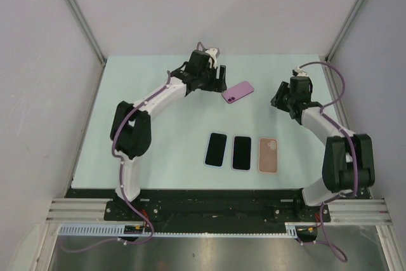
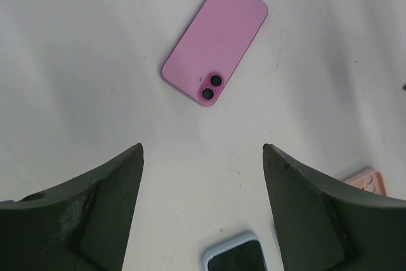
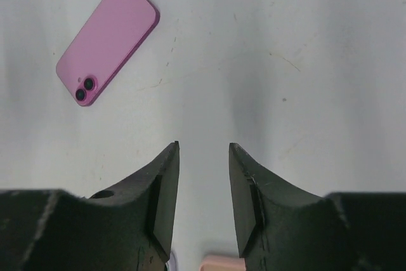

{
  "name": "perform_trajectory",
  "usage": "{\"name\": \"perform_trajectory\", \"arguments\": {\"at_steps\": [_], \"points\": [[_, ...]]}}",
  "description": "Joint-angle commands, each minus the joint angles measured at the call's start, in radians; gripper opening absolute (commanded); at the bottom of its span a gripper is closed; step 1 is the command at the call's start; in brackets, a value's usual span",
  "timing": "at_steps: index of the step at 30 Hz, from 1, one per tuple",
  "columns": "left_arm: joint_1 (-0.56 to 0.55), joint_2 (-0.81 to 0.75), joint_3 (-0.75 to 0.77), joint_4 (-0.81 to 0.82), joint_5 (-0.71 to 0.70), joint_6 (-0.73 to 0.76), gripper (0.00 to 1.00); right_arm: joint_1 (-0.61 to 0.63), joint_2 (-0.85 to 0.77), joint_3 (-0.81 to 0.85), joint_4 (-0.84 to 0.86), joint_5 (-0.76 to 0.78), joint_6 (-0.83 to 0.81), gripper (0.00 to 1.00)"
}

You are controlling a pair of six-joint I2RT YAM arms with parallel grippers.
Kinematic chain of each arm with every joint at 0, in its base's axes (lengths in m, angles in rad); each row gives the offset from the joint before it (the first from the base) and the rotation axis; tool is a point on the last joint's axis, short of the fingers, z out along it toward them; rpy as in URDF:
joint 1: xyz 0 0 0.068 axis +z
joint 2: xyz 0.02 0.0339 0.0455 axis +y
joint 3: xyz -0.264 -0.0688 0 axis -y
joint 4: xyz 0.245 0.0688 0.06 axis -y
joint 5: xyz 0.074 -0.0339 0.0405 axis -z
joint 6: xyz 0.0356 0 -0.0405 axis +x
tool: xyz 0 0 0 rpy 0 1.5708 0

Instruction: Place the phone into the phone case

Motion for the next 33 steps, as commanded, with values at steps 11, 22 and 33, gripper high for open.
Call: {"name": "perform_trajectory", "arguments": {"at_steps": [11,22,33], "points": [[0.051,0.292,0.256,0.145,0.234,-0.144,0.79,-0.046,0.534,0.403,0.266,-0.281,0.109,0.57],[0.087,0.31,0.177,0.22,0.276,-0.16,0.79,-0.017,0.87,0.843,0.009,-0.302,0.07,0.61],[0.146,0.165,-0.005,0.243,0.194,-0.227,0.77,0.057,0.834,0.774,-0.046,-0.291,0.074,0.59]]}}
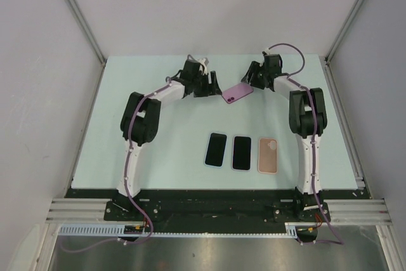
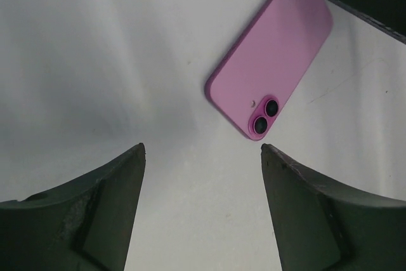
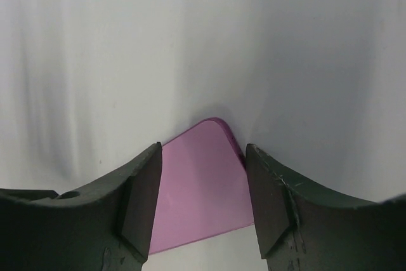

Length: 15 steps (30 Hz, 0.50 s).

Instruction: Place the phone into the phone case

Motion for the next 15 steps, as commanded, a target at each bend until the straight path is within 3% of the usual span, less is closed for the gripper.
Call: {"name": "perform_trajectory", "arguments": {"at_steps": [1,9,15], "points": [[0.025,-0.176,-0.09,0.036,-0.048,-0.067,0.77,0.024,-0.075,-0.132,-0.028,-0.014,0.02,0.58],[0.026,-0.334,-0.287,-0.008,-0.129,-0.085,0.76,0.097,-0.215,-0.353,-0.048,-0.025,0.062,0.52],[0.028,-0.412,-0.397,-0.018,-0.145,-0.097,0.74,0.24,-0.301,-0.453,-0.034,-0.02,0.064,0.52]]}}
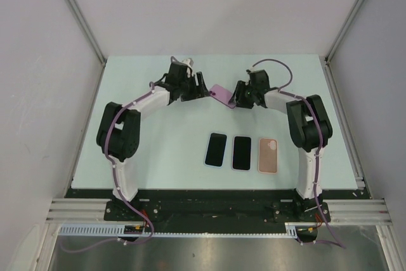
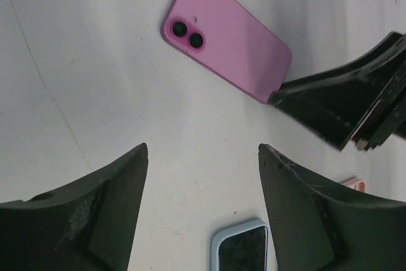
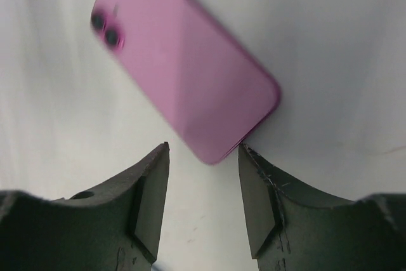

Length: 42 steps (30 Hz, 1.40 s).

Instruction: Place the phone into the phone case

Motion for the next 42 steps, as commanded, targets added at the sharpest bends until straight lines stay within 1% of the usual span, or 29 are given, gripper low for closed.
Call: {"name": "perform_trajectory", "arguments": {"at_steps": [1,2,4,7,9,11,12,13,14,16,17,18,19,21,22,25,28,30,33,38,42], "points": [[0.001,-0.066,-0.061,-0.008,-0.038,-0.031,0.74,0.115,-0.05,-0.048,-0.07,-0.008,0.003,0.52],[0.005,-0.066,-0.066,-0.008,-0.033,-0.036,0.74,0.138,-0.057,-0.048,-0.075,-0.009,-0.017,0.52],[0.008,-0.067,-0.072,0.003,-0.016,-0.05,0.73,0.145,-0.071,-0.048,-0.09,0.003,-0.028,0.53],[0.011,-0.061,-0.078,0.026,-0.007,-0.059,0.73,0.114,-0.103,-0.048,-0.095,0.014,-0.049,0.54],[0.015,-0.047,-0.061,0.032,-0.001,-0.068,0.71,0.071,-0.114,-0.046,-0.077,-0.011,-0.054,0.54],[0.02,-0.006,-0.02,0.035,0.004,-0.076,0.65,0.041,-0.113,-0.046,-0.032,-0.032,-0.054,0.56],[0.021,0.015,-0.002,0.032,0.005,-0.079,0.61,0.028,-0.099,-0.045,-0.015,-0.058,-0.057,0.56],[0.023,0.032,0.018,0.027,0.007,-0.082,0.51,0.001,-0.088,-0.043,0.029,-0.078,-0.062,0.57],[0.023,0.067,0.054,0.026,0.014,-0.083,0.46,-0.012,-0.074,-0.039,0.052,-0.139,-0.063,0.57],[0.023,0.097,0.086,0.023,0.024,-0.088,0.34,-0.041,-0.03,-0.019,0.095,-0.187,-0.077,0.57],[0.023,0.126,0.116,0.02,0.027,-0.09,0.23,-0.047,-0.021,0.004,0.095,-0.193,-0.086,0.57],[0.023,0.137,0.13,0.016,0.028,-0.094,0.18,-0.052,-0.013,0.014,0.092,-0.183,-0.097,0.58],[0.023,0.15,0.155,0.012,0.028,-0.096,0.1,-0.055,0.005,0.026,0.085,-0.169,-0.111,0.59],[0.023,0.187,0.181,0.004,0.028,-0.102,0.05,-0.056,0.03,0.07,0.072,-0.144,-0.12,0.59],[0.023,0.2,0.204,-0.002,0.03,-0.103,0.03,-0.056,0.062,0.092,0.034,-0.143,-0.123,0.59],[0.023,0.23,0.223,0.009,0.043,-0.113,0.05,-0.044,0.137,0.188,-0.047,-0.128,-0.138,0.59],[0.023,0.258,0.241,-0.008,0.027,-0.123,0.0,-0.012,0.162,0.225,-0.078,-0.072,-0.158,0.59],[0.023,0.273,0.259,-0.064,0.002,-0.134,0.0,0.01,0.171,0.225,-0.064,-0.066,-0.158,0.6],[0.031,0.29,0.267,-0.094,-0.029,-0.149,0.0,0.03,0.185,0.23,-0.06,-0.074,-0.149,0.6],[0.038,0.286,0.235,-0.088,-0.016,-0.165,0.0,0.054,0.199,0.236,-0.054,-0.144,-0.122,0.6],[0.04,0.284,0.192,-0.045,0.034,-0.186,0.0,0.054,0.191,0.201,0.025,-0.203,-0.043,0.6]]}}
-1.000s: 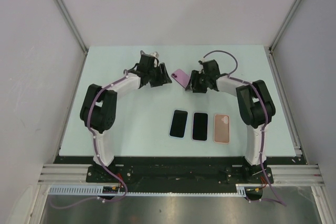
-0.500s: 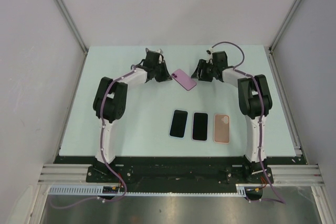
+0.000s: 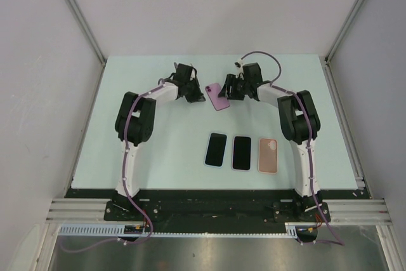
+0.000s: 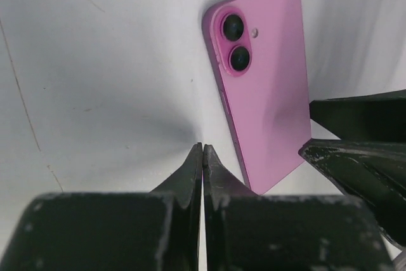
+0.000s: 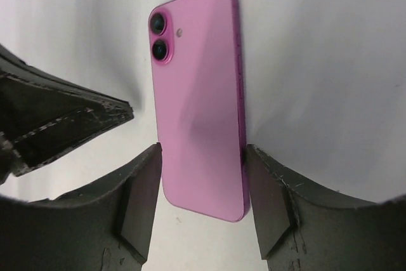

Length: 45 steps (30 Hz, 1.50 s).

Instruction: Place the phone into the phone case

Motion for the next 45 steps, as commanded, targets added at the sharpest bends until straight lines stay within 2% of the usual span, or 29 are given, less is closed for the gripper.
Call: {"name": "perform_trajectory", "arguments": {"at_steps": [1,11,20,32,45], "points": [[0.009,-0.007,-0.052,0.044,0.048,-0.055,0.0,0.006,0.031,-0.028,0.03,-0.079,0.089,0.6],[0.009,-0.003,-0.1,0.097,0.113,-0.065,0.0,0.005,0.073,-0.051,0.185,-0.204,0.333,0.6],[0.009,-0.021,-0.149,0.125,0.136,-0.067,0.0,-0.015,0.111,-0.148,0.647,-0.382,0.698,0.59],[0.01,-0.035,-0.185,0.137,0.145,-0.068,0.0,-0.018,0.179,-0.197,0.994,-0.476,0.971,0.55],[0.01,-0.053,-0.231,0.166,0.157,-0.076,0.0,-0.018,0.202,-0.219,1.071,-0.475,1.027,0.53]]}}
